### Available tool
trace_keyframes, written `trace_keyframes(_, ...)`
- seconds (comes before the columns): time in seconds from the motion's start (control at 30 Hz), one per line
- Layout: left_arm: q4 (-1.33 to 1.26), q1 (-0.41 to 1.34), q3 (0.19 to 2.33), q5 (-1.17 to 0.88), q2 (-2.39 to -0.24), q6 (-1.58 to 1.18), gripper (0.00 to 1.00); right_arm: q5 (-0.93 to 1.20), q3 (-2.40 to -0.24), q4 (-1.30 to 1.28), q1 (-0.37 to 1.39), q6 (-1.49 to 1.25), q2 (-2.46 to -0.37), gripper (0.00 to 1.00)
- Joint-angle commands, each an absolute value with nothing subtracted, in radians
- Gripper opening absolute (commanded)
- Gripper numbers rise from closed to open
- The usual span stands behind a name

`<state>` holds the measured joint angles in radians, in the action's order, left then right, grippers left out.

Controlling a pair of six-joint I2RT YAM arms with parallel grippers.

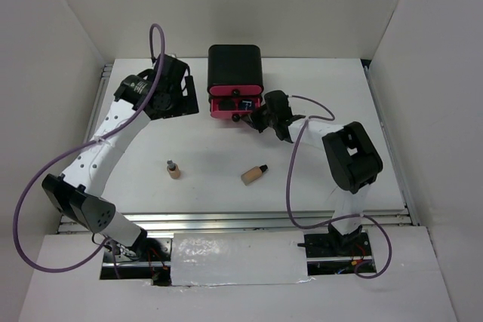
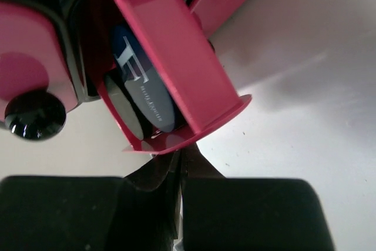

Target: Organize the makeup

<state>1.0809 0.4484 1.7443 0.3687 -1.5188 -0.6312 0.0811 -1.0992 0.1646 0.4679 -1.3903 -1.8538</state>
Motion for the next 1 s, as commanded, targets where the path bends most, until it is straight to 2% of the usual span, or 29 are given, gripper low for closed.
trace_keyframes(0.0,1.054,0.445,1.729,0.356,-1.486,-0.614,0.99,0.081,-1.176,0.195,0.465,-1.393,-1.894,0.00)
trace_keyframes(0.43,0.956,0.445,1.569,0.265,-1.442,-0.660,1.00,0.112,-1.307,0.264,0.423,-1.393,-2.022,0.00)
trace_keyframes(0.9,0.899,0.445,1.451,0.232,-1.405,-0.673,0.99,0.158,-1.328,0.420,0.380,-1.413,-2.075,0.00)
trace_keyframes(0.97,0.893,0.445,1.437,0.232,-1.405,-0.675,0.99,0.172,-1.316,0.425,0.380,-1.411,-2.072,0.06)
